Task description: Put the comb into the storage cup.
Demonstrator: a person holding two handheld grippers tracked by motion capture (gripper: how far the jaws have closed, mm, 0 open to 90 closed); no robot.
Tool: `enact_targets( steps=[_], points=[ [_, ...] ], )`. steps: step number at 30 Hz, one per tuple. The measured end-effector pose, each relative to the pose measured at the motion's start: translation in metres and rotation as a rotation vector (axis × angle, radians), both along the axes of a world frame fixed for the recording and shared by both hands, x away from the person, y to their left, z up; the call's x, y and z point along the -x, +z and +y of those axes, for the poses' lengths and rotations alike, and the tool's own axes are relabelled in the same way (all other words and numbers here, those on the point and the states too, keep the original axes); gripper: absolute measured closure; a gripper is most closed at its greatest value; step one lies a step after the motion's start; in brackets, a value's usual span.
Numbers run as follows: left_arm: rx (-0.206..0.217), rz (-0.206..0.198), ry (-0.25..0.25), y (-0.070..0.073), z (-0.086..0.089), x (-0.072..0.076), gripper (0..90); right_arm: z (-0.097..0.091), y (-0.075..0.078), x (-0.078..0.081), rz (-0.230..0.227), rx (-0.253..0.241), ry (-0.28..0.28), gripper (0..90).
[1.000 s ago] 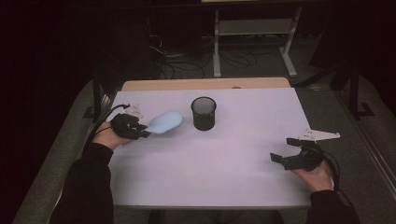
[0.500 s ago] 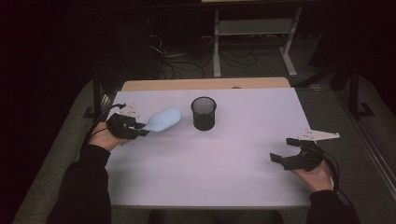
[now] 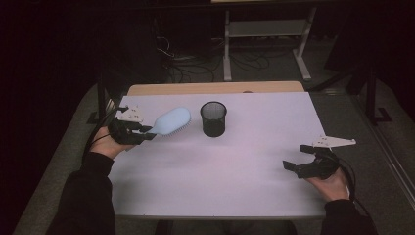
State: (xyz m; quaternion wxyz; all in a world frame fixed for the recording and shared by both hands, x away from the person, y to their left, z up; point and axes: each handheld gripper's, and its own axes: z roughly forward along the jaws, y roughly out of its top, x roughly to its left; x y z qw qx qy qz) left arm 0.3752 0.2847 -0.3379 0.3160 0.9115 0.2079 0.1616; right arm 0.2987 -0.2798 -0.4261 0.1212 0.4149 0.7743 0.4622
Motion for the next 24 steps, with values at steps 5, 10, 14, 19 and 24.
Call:
enact_targets(
  steps=[5, 10, 14, 19, 24],
  points=[
    [0.008, -0.015, -0.007, 0.006, -0.003, 0.003, 70.4, 0.000, 0.000, 0.000, 0.000, -0.003, 0.002, 0.0],
    [0.017, -0.039, -0.024, 0.014, -0.007, 0.007, 70.4, 0.001, 0.000, 0.001, 0.005, -0.002, 0.004, 0.0],
    [0.021, -0.055, -0.034, 0.017, -0.010, 0.009, 70.4, 0.003, 0.002, 0.002, -0.004, 0.001, 0.007, 0.0],
    [0.026, -0.065, -0.042, 0.020, -0.013, 0.011, 70.4, 0.005, 0.006, 0.001, -0.008, -0.003, 0.009, 0.0],
    [0.033, -0.086, -0.054, 0.026, -0.017, 0.014, 70.4, 0.007, 0.011, 0.001, -0.019, 0.002, 0.013, 0.0]
  ],
)
